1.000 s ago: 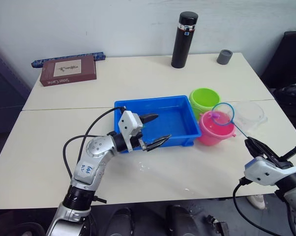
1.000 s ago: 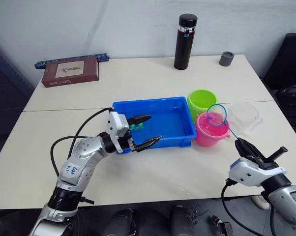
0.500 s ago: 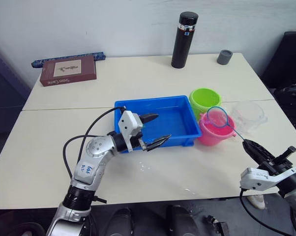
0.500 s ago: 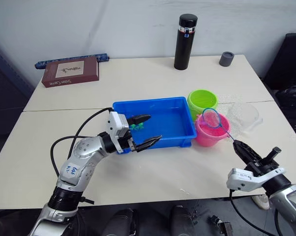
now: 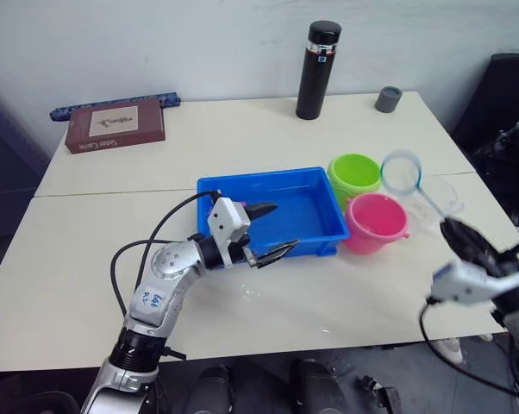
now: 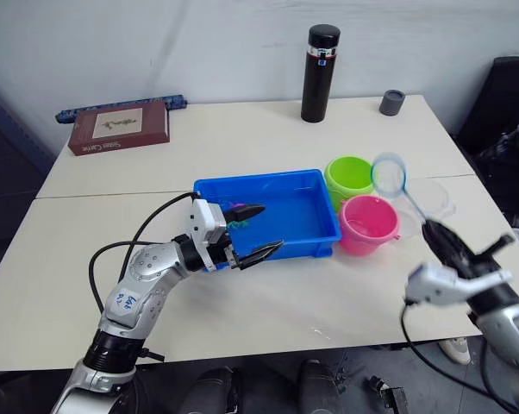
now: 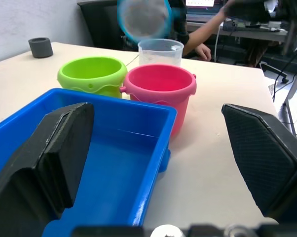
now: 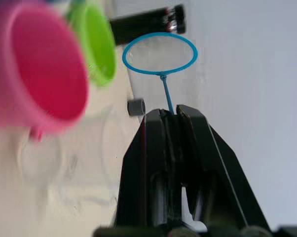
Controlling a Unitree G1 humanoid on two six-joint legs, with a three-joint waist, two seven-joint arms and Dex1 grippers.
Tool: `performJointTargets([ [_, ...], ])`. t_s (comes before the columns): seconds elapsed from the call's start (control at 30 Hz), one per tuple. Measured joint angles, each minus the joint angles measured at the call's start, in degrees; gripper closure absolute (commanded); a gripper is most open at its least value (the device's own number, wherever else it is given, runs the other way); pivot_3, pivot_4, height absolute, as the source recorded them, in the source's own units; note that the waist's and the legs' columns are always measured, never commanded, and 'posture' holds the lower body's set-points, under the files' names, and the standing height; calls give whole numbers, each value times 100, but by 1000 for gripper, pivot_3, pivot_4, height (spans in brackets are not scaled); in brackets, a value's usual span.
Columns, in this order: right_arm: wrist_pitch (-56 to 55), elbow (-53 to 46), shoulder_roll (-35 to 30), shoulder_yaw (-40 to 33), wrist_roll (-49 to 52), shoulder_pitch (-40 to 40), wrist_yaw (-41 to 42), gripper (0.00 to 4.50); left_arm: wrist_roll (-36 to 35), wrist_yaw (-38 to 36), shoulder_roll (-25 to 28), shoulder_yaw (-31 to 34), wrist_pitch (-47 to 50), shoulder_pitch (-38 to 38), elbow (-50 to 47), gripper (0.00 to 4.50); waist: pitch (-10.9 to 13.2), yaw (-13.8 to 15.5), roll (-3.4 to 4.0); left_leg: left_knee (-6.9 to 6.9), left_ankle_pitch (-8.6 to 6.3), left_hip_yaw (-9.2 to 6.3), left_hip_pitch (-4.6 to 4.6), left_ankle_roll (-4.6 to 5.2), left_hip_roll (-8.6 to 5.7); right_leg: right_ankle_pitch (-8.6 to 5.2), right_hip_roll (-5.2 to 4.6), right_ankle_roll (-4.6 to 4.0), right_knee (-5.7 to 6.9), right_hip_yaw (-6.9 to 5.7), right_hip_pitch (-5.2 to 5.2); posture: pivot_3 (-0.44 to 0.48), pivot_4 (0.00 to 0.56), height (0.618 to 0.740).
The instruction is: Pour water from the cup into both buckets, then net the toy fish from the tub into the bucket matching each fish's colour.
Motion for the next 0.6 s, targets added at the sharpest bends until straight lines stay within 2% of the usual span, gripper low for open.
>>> performJointTargets([
  [0.1,870,-283,239,456,701,-415,490,4500,28,168,31,85,17,98,-67,39,0,26,0,0,0,-7,-6,0,-2,-1,-4,-2,0,-7,-3,0,150,740],
  [0.23,2129,-390,432,1081,1542,-1375,1011,4500,182,557,69,304,81,356,-313,39,0,51,0,3,-2,-17,-6,3,-6,1,-14,1,-1,-6,-5,0,150,740],
  [0.6,3928,159,647,2057,2515,-2976,1814,4500,335,1521,64,758,595,1100,-1196,39,0,93,0,0,-3,-39,-30,4,-6,-1,-23,-3,-10,-39,-16,0,150,740],
])
